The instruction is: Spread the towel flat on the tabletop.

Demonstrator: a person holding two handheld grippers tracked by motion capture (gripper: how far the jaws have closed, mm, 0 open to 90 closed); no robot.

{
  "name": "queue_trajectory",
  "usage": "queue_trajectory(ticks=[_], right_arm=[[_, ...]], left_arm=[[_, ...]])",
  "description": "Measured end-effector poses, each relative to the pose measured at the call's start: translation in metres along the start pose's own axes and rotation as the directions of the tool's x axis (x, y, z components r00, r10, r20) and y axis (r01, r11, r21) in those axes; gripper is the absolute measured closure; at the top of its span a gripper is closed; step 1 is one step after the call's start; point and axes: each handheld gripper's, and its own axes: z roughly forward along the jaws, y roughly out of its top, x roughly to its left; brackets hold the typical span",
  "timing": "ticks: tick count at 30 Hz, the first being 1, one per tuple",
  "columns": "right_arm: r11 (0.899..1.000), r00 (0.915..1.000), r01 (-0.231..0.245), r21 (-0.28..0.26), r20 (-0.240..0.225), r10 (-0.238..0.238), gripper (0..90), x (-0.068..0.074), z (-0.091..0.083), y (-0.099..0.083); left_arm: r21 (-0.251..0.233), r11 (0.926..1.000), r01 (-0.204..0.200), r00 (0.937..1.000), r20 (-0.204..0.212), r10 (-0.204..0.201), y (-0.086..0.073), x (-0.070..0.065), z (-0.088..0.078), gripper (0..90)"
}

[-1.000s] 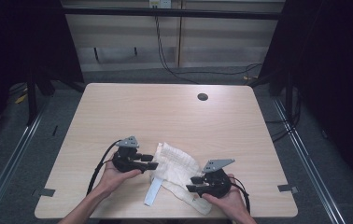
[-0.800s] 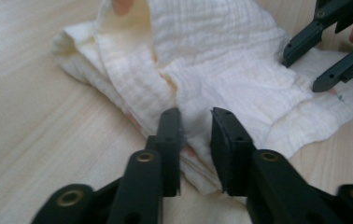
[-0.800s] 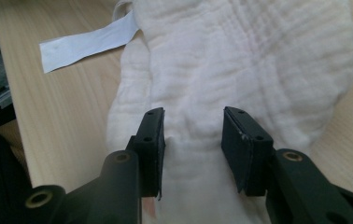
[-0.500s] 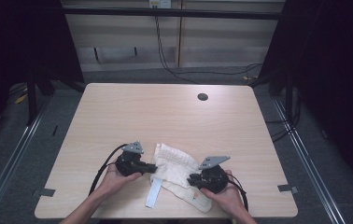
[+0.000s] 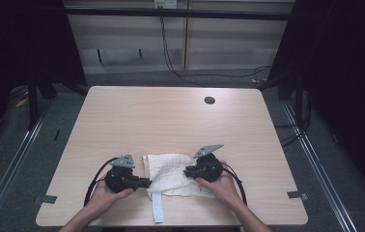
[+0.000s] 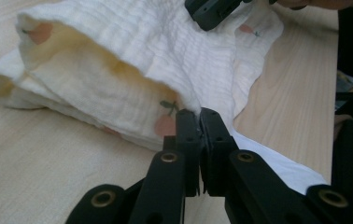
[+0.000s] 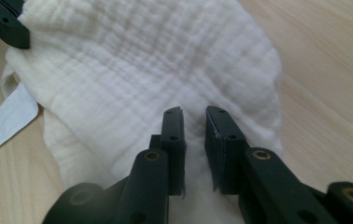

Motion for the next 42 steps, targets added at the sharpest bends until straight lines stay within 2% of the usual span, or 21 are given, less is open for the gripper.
queue_trajectory(ticks=[1,4,7,8,9,10,13,14,15,19,22,25,28,29,30,31,33,35,36,37,42], right_arm=[[1.000,1.0000,-0.002,-0.003,-0.008,0.002,74.9,0.001,0.001,0.000],[1.000,1.0000,-0.002,-0.026,-0.009,0.002,71.3,0.004,-0.007,-0.001],[0.998,0.9999,-0.014,-0.063,-0.006,0.014,70.0,0.006,-0.020,-0.003],[0.996,0.9999,-0.017,-0.082,0.002,0.017,68.7,0.007,-0.036,-0.009],[0.996,0.9999,-0.017,-0.082,0.002,0.017,68.7,0.007,-0.036,-0.009],[0.996,0.9996,-0.026,-0.090,0.008,0.027,68.2,0.008,-0.047,-0.016],[0.995,0.9989,-0.043,-0.093,0.016,0.045,67.4,0.007,-0.058,-0.027],[0.994,0.9981,-0.056,-0.098,0.021,0.058,66.8,0.007,-0.066,-0.037],[0.993,0.9977,-0.059,-0.099,0.026,0.062,66.4,0.007,-0.068,-0.041],[0.991,0.9950,-0.088,-0.098,0.038,0.093,65.0,0.006,-0.079,-0.056],[0.988,0.9937,-0.099,-0.114,0.041,0.105,64.2,0.003,-0.081,-0.062],[0.988,0.9934,-0.097,-0.117,0.051,0.103,63.6,0.003,-0.083,-0.064],[0.986,0.9937,-0.097,-0.133,0.043,0.103,61.5,0.004,-0.086,-0.066],[0.986,0.9930,-0.102,-0.129,0.046,0.109,61.5,0.004,-0.085,-0.068],[0.987,0.9927,-0.106,-0.124,0.045,0.112,61.5,0.004,-0.085,-0.069],[0.987,0.9921,-0.109,-0.115,0.051,0.115,61.4,0.004,-0.084,-0.069],[0.989,0.9930,-0.100,-0.106,0.051,0.106,61.2,0.005,-0.082,-0.070],[0.990,0.9934,-0.098,-0.102,0.049,0.103,60.5,0.006,-0.082,-0.069],[0.990,0.9934,-0.098,-0.102,0.049,0.103,60.5,0.006,-0.082,-0.069],[0.991,0.9940,-0.095,-0.098,0.046,0.099,60.6,0.006,-0.081,-0.070],[0.993,0.9948,-0.092,-0.078,0.036,0.095,59.9,0.006,-0.078,-0.072]], left_arm=[[-0.014,0.9998,0.011,0.9999,0.012,-0.011,0.000,0.000,-0.001,84.9],[-0.045,0.9990,0.003,1.0000,0.007,-0.003,0.001,-0.003,-0.010,73.8],[-0.067,0.9976,-0.020,0.9998,-0.003,0.019,0.002,-0.009,-0.018,73.4],[-0.060,0.9958,-0.069,0.9976,-0.003,0.069,0.003,-0.016,-0.022,74.4],[-0.060,0.9958,-0.069,0.9976,-0.003,0.069,0.003,-0.016,-0.022,74.9],[-0.044,0.9924,-0.115,0.9933,-0.005,0.115,0.004,-0.020,-0.020,75.5],[-0.032,0.9921,-0.122,0.9925,0.008,0.122,0.005,-0.018,-0.013,71.7],[-0.015,0.9950,-0.099,0.9950,-0.014,0.099,0.005,-0.014,-0.003,66.5],[-0.009,0.9963,-0.086,0.9963,-0.005,0.086,0.005,-0.012,0.002,65.7],[0.037,0.9927,-0.115,0.9932,-0.013,0.115,0.002,-0.012,0.016,63.2],[0.027,0.9917,-0.126,0.9919,-0.017,0.126,-0.001,-0.010,0.020,61.9],[0.016,0.9938,-0.110,0.9939,-0.002,0.110,-0.003,-0.009,0.020,56.6],[0.033,0.9890,-0.144,0.9886,-0.038,0.146,-0.004,-0.015,0.021,56.0],[0.041,0.9856,-0.164,0.9836,-0.069,0.167,-0.004,-0.018,0.022,56.6],[0.039,0.9854,-0.166,0.9817,-0.088,0.169,-0.004,-0.019,0.022,61.5],[0.044,0.9864,-0.159,0.9820,-0.097,0.162,-0.003,-0.018,0.022,65.6],[0.034,0.9932,-0.111,0.9899,-0.085,0.113,-0.002,-0.014,0.021,73.5],[0.024,0.9966,-0.079,0.9949,-0.062,0.080,-0.003,-0.010,0.019,74.8],[0.024,0.9966,-0.079,0.9949,-0.062,0.080,-0.003,-0.010,0.019,74.9],[0.016,0.9978,-0.064,0.9973,-0.035,0.065,-0.002,-0.008,0.018,73.8],[0.004,0.9988,-0.049,0.9988,0.000,0.049,0.000,-0.008,0.015,73.0]])
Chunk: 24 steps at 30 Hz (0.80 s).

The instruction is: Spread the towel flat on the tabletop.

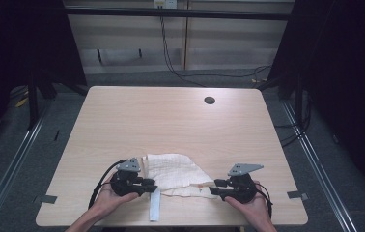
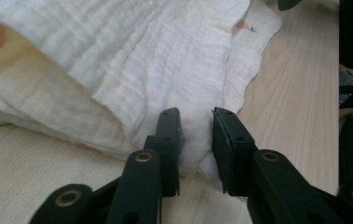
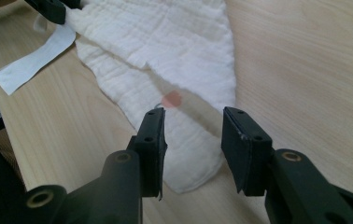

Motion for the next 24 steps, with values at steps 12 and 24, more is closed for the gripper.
queue_trajectory(ticks=[12,24], right_arm=[[1.000,1.0000,-0.002,0.005,0.002,0.002,54.6,0.001,0.000,0.000],[0.999,0.9996,0.027,0.027,-0.008,-0.027,57.9,0.007,0.003,-0.003]], left_arm=[[-0.116,0.9933,0.005,0.9996,0.029,-0.002,0.011,0.001,-0.024,85.2],[-0.201,0.9776,0.062,0.9978,-0.012,-0.065,0.006,0.014,-0.049,85.1]])
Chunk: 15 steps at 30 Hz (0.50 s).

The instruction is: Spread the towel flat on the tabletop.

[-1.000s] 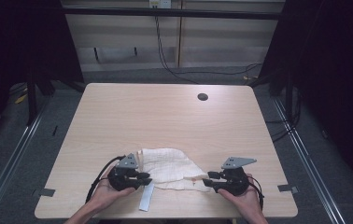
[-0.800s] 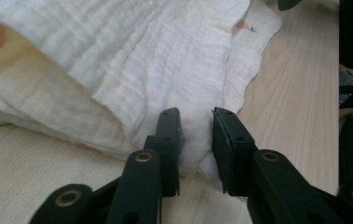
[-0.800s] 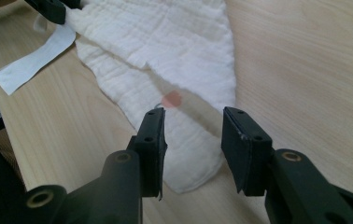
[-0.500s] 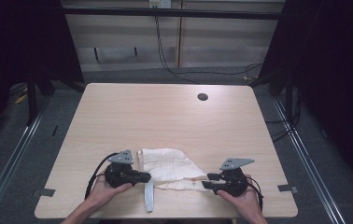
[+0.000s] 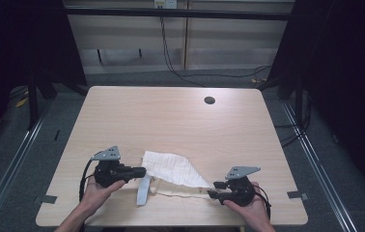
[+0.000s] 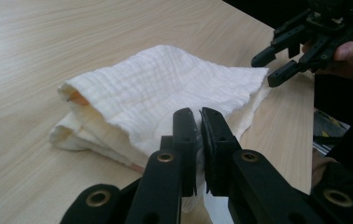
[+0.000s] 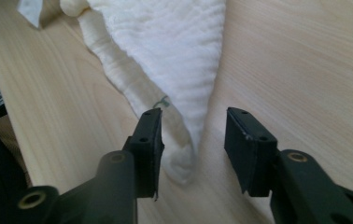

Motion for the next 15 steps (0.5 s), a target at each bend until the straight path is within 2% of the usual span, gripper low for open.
queue_trajectory(ticks=[3,5,6,7,8,9,10,11,15], right_arm=[[1.000,0.9999,0.000,-0.004,-0.017,0.000,63.2,-0.001,-0.001,-0.001],[1.000,0.9989,0.002,0.009,-0.047,-0.002,63.5,-0.002,0.001,-0.002],[0.999,0.9974,-0.001,0.050,-0.072,0.005,65.4,-0.001,0.005,-0.003],[0.998,0.9983,0.025,0.051,-0.054,-0.023,69.8,0.001,0.006,-0.002],[0.998,0.9987,0.033,0.045,-0.041,-0.031,75.2,0.003,0.006,-0.001],[0.998,0.9987,0.033,0.045,-0.041,-0.031,75.2,0.003,0.006,-0.001],[1.000,0.9973,0.018,0.003,-0.072,-0.018,83.2,0.002,0.002,0.000],[1.000,0.9974,0.022,-0.015,-0.068,-0.023,85.1,0.002,0.000,0.000],[0.996,0.9957,-0.014,-0.088,-0.092,0.005,88.0,-0.003,-0.010,0.003]], left_arm=[[-0.011,0.9998,0.018,0.9998,0.000,-0.018,-0.002,0.005,-0.003,85.1],[-0.009,0.9997,0.024,0.9997,-0.002,-0.024,-0.003,0.006,-0.004,85.1],[-0.006,0.9997,0.023,0.9997,0.003,-0.023,-0.004,0.006,-0.004,85.1],[-0.005,0.9996,0.029,0.9996,0.009,-0.029,-0.005,0.005,-0.003,85.1],[-0.003,0.9997,0.025,0.9997,0.008,-0.025,-0.006,0.005,-0.002,85.1],[-0.003,0.9997,0.025,0.9997,0.008,-0.025,-0.006,0.005,-0.002,85.1],[0.007,0.9999,0.015,0.9998,0.010,-0.015,-0.007,0.003,-0.003,85.1],[0.006,0.9999,0.014,0.9998,0.011,-0.014,-0.007,0.002,-0.004,85.1],[-0.013,0.9997,0.020,0.9998,0.001,-0.020,-0.008,0.005,-0.010,85.1]])
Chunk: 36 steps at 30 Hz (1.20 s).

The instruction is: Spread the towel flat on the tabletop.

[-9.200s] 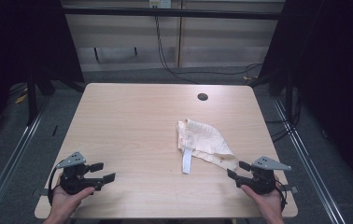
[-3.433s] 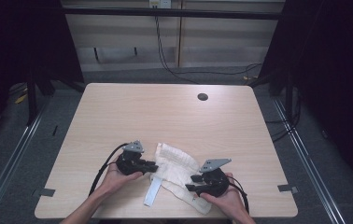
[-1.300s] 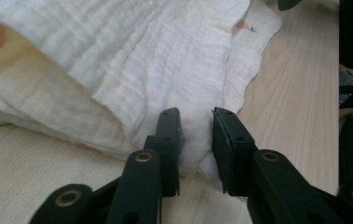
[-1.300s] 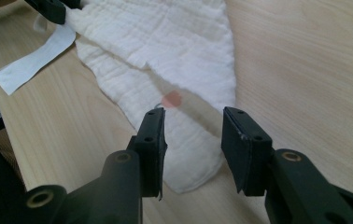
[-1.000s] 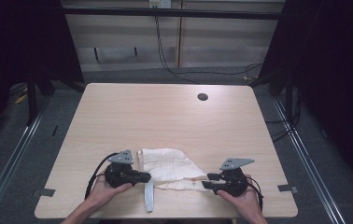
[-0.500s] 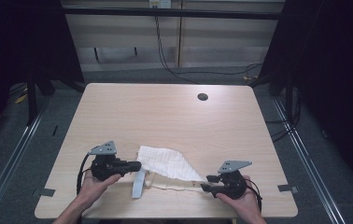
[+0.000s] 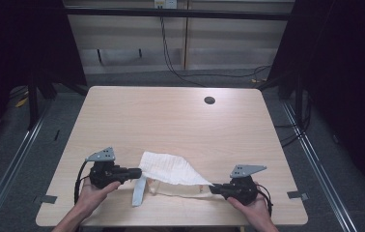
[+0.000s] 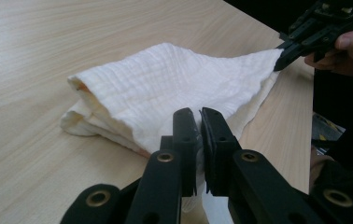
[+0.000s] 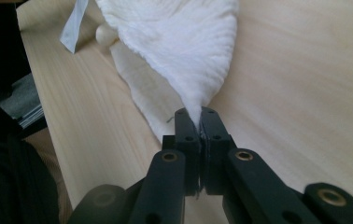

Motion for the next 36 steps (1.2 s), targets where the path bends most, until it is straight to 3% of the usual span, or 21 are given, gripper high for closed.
queue_trajectory(ticks=[4,7,12,13,21,25,31,36], right_arm=[[0.999,0.9999,0.010,-0.033,0.004,-0.010,88.3,0.002,-0.008,0.010],[0.998,0.9999,0.006,-0.067,-0.011,-0.007,88.3,0.002,-0.013,0.016],[0.991,0.9996,0.013,-0.137,-0.024,-0.017,88.4,-0.001,-0.029,0.044],[0.989,0.9995,0.022,-0.148,-0.019,-0.025,88.4,-0.001,-0.033,0.051],[0.975,0.9974,0.071,-0.211,0.008,-0.071,88.4,-0.006,-0.053,0.100],[0.964,0.9936,0.113,-0.240,0.033,-0.108,88.3,-0.005,-0.063,0.121],[0.954,0.9927,0.120,-0.274,0.034,-0.115,88.4,-0.007,-0.069,0.142],[0.953,0.9927,0.121,-0.278,0.036,-0.115,88.4,-0.010,-0.075,0.152]], left_arm=[[-0.024,0.9997,0.008,1.0000,-0.005,-0.008,0.002,0.000,-0.005,85.1],[-0.021,0.9997,-0.010,0.9999,-0.010,0.010,0.005,-0.003,-0.007,85.1],[-0.059,0.9979,-0.025,0.9996,-0.011,0.025,0.019,-0.008,-0.013,85.2],[-0.080,0.9961,-0.037,0.9988,-0.036,0.035,0.026,-0.010,-0.017,85.2],[-0.173,0.9846,-0.027,0.9994,-0.026,0.023,0.046,-0.007,-0.032,85.2],[-0.184,0.9820,-0.041,0.9988,-0.035,0.035,0.056,-0.007,-0.034,85.2],[-0.205,0.9760,-0.073,0.9963,-0.060,0.062,0.071,-0.013,-0.041,85.2],[-0.241,0.9664,-0.088,0.9948,-0.070,0.074,0.084,-0.014,-0.055,85.2]])
